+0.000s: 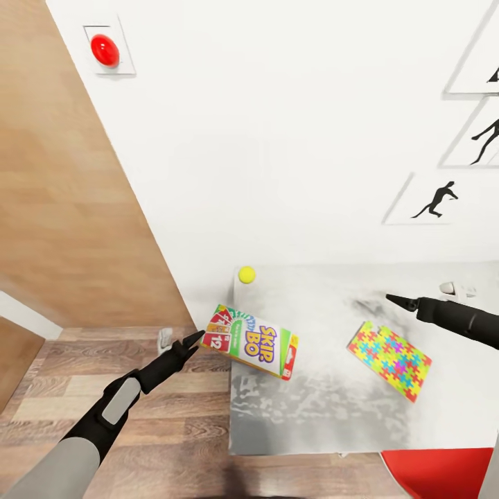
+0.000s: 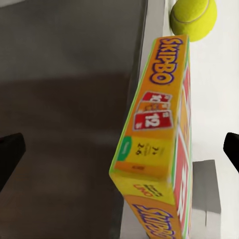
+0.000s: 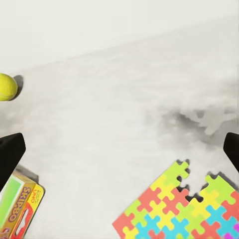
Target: Put all the toys in the child's room - the three board games (two on the bed and one on the table), the two jigsaw puzzles on the table, and the tennis ball on the table - inside the toy box on the table in the child's room.
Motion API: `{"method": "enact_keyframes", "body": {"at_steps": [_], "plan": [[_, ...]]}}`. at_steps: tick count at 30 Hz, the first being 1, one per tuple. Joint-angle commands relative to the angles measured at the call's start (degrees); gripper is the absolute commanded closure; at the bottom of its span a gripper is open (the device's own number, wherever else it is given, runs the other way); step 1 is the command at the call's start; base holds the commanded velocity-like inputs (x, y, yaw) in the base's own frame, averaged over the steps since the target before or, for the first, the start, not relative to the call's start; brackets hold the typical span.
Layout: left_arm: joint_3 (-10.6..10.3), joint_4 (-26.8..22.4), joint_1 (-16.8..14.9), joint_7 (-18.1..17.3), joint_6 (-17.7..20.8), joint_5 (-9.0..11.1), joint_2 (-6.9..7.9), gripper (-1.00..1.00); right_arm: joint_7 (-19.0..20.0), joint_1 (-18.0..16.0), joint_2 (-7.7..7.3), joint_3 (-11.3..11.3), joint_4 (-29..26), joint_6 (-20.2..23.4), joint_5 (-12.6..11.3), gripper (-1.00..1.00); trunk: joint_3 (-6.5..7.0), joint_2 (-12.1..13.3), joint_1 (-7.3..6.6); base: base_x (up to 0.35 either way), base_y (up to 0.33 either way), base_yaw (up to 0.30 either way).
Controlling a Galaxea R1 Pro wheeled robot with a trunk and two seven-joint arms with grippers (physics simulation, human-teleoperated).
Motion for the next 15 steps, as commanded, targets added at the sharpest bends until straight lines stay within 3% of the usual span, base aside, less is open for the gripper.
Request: {"method": "enact_keyframes", "body": {"at_steps": [1,15], "plan": [[-0.21,-0.01,-0.03,0.02,0.44,0.59,0.06,-1.0,0.59,-0.09,-0.01,-0.05,-0.05,0.34,0.57,-1.0,-0.09,-0.1,0.03,0.0,0.0,-0.124],[-0.21,-0.01,-0.05,0.05,0.38,0.56,0.05,-1.0,0.59,-0.13,-0.06,-0.07,-0.05,0.34,0.65,-1.0,-0.09,-0.1,0.03,0.0,0.0,-0.147]]}}
